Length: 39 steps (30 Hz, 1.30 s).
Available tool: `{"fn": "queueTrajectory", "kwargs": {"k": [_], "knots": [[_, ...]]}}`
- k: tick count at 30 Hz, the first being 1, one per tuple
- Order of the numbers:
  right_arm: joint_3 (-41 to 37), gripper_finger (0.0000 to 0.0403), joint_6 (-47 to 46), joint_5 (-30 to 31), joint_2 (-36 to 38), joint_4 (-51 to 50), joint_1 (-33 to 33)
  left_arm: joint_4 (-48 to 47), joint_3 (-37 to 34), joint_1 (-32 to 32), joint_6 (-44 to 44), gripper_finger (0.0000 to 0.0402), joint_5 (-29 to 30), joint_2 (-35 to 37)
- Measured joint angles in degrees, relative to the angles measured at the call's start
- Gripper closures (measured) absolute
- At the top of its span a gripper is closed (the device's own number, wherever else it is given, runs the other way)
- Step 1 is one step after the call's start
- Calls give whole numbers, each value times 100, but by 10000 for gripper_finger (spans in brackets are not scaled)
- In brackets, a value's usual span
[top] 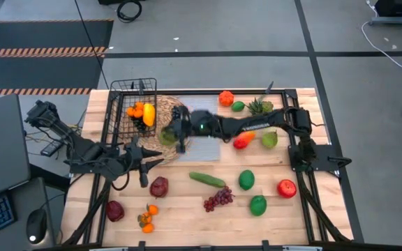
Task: Build produce basket
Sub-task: Put the bottom green pear into the wire basket
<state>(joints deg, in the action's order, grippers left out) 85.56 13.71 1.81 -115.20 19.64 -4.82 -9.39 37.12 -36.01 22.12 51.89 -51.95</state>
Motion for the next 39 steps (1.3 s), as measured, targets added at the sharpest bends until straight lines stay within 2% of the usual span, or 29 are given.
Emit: {"fn": "queueTrajectory", "kwargs": {"k": [7, 13, 21, 30, 36, 39], "knots": [[639, 385, 6, -584, 0, 109, -474, 21, 0, 96, -310, 285, 280, -2], [696, 385, 27, -863, 0, 570, -785, 327, 0, 391, -781, 285, 499, -2], [697, 385, -25, -1234, 0, 846, -1001, 883, 0, 908, -1686, 285, 466, -2], [697, 385, -129, -1324, -4, 1125, -1171, 986, 0, 1284, -1993, 285, -214, -2], [697, 385, -344, -1529, -4, 1043, -1228, 1065, 0, 1466, -2109, 285, -186, 33], [697, 385, -322, -1542, -9, 966, -1185, 996, 0, 1606, -2149, 285, 52, 31]]}}
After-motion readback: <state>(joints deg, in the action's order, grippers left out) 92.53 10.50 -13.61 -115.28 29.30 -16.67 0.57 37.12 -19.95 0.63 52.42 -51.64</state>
